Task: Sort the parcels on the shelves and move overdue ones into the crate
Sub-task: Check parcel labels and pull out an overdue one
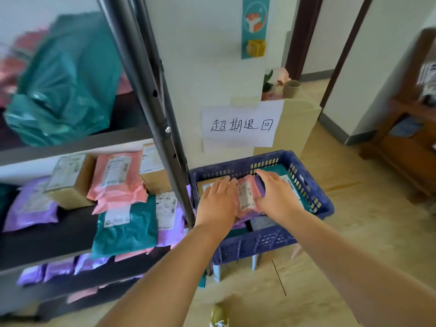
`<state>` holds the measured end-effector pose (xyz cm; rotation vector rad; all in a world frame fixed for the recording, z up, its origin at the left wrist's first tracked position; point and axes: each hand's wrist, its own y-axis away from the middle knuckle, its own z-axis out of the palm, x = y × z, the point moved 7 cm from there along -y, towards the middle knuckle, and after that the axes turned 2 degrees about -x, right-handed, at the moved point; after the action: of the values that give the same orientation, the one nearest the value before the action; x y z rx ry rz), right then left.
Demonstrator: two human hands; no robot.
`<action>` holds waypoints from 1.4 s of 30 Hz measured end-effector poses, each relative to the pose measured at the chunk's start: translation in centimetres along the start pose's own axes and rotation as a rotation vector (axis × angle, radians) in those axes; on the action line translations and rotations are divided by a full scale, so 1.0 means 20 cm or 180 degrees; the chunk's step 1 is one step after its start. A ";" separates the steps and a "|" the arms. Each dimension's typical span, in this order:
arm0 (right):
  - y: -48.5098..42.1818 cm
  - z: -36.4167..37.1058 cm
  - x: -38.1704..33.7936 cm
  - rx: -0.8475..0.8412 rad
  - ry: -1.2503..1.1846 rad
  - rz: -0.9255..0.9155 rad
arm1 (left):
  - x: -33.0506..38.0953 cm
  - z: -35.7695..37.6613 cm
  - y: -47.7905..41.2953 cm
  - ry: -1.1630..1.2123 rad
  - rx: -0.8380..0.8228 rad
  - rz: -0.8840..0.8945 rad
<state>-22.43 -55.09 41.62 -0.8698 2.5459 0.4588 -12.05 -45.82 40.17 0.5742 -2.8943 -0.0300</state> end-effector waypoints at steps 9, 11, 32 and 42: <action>0.41 -0.17 -0.50 0.0131 0.0222 -0.0831 | -0.12 -0.55 0.51 0.0256 0.1230 -0.0209; 0.51 -0.21 -0.67 0.0118 0.0253 -0.1087 | -0.19 -0.70 0.63 0.0245 0.1473 -0.0227; 0.87 -0.30 -2.30 0.0411 0.0060 -0.2551 | -1.39 -1.69 1.41 -0.0077 0.2495 -0.0687; 0.63 -0.21 -2.79 0.0599 0.0353 -0.2281 | -1.93 -1.85 1.35 0.0488 0.2022 -0.0903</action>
<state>8.63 -19.41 74.03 -1.6530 2.1126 -0.0533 19.81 -5.58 71.05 1.0267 -2.6125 0.8728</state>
